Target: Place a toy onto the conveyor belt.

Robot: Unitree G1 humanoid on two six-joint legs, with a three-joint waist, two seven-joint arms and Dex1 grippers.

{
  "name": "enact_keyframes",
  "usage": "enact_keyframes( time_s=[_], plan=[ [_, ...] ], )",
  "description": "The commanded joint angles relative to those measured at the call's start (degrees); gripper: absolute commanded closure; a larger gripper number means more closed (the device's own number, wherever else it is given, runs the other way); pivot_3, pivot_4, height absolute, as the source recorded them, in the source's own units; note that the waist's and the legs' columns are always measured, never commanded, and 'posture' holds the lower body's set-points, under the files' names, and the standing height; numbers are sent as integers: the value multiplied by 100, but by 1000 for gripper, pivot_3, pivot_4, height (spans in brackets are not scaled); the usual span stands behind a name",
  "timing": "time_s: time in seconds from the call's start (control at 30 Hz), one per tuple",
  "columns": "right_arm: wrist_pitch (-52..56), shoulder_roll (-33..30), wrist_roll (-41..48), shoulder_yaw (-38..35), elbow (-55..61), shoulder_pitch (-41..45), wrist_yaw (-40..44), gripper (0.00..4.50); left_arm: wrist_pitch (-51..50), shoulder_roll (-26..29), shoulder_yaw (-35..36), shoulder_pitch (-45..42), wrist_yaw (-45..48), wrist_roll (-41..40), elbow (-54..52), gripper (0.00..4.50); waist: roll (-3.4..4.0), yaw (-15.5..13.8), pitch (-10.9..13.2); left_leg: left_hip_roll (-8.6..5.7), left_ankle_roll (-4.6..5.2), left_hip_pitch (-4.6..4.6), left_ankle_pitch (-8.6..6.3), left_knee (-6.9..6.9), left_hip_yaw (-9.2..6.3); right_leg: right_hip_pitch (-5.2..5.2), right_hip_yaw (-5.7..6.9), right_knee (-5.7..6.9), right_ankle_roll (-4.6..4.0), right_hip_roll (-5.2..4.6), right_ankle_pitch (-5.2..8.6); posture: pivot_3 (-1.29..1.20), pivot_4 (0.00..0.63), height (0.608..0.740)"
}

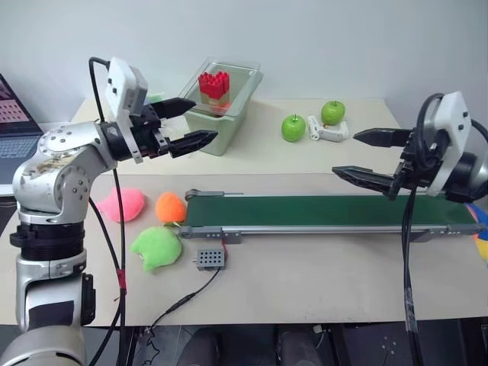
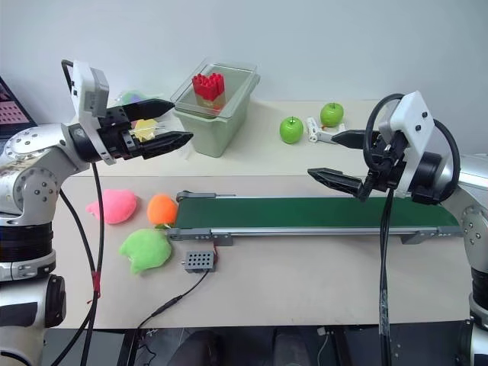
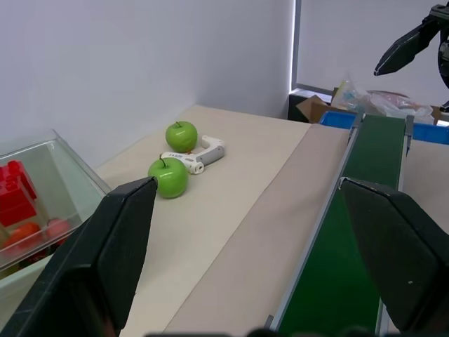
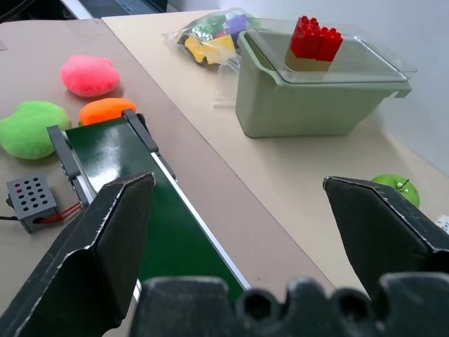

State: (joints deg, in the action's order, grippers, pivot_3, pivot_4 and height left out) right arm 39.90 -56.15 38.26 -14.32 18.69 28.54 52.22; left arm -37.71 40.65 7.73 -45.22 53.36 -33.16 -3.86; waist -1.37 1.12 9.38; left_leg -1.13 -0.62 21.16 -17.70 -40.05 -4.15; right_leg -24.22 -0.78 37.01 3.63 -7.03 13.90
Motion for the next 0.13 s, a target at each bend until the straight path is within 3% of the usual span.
enact_keyframes(
  time_s=[0.03, 0.13],
  plan=[
    [-187, -47, -39, -176, 29, 124, 9, 0, 126, 14, 32, -133, 26, -35, -181, 90, 0, -3, 0, 0, 0, 0, 0, 0, 0, 0, 0, 0, 0, 0, 0, 0, 150, 740],
    [-188, -36, -49, -180, 19, 123, 20, 0, 203, 45, -28, -117, 93, 30, -180, 90, 0, -3, 0, 0, 0, 0, 0, 0, 0, -1, 0, -1, 0, 0, 0, 0, 150, 740]
  ],
)
